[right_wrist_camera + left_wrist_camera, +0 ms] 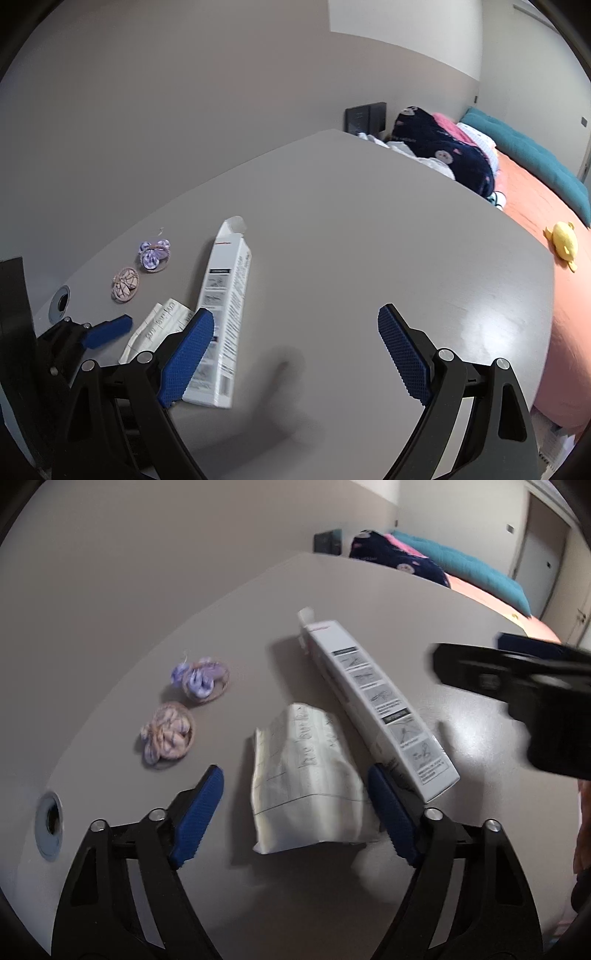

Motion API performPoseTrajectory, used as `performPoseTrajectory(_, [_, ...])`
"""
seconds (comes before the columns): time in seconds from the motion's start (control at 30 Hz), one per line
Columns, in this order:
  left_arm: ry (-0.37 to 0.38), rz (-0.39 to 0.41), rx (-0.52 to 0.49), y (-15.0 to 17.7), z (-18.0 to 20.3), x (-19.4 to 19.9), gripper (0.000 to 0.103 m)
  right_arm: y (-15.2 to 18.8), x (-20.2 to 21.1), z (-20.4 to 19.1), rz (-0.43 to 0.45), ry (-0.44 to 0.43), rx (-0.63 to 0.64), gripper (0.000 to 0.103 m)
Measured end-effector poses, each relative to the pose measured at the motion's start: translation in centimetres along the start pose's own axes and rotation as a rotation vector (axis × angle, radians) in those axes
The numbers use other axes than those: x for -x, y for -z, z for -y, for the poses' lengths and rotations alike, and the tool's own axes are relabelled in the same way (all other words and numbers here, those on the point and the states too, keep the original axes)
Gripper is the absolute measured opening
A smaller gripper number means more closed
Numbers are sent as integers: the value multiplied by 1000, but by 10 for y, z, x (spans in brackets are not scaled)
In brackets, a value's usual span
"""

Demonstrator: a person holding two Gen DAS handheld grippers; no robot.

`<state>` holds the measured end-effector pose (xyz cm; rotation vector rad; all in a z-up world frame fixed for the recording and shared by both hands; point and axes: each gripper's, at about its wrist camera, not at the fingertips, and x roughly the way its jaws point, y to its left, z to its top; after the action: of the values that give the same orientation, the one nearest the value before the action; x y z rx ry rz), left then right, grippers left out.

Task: Collect trash
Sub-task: 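Grasp the folded white paper with the left tool while the right tool grasps the white box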

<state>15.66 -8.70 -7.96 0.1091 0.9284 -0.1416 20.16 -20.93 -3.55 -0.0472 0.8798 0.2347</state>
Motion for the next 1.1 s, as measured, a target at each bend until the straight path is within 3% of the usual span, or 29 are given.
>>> performPoseTrajectory(0.07, [12, 4, -6, 1, 0, 4, 44, -2, -6, -4, -9, -4, 6, 90])
performPoseTrajectory(0.3, [12, 20, 17, 4, -16, 7, 35, 0, -23, -21, -41, -42, 20, 90])
performPoseTrajectory(0.6, [-35, 41, 89, 8, -45, 17, 28, 3, -42, -33, -54, -8, 32, 88])
performPoseTrajectory(0.8, [-31, 58, 142, 10, -65, 27, 28, 7, -53, -36, -77, 16, 55, 63])
performPoseTrajectory(0.93, [-20, 60, 144, 10, -64, 31, 28, 8, -47, -35, -80, 4, 65, 28])
performPoseTrajectory(1.1, [-16, 52, 128, 11, -57, 29, 28, 12, -41, -24, -90, -1, 58, 28])
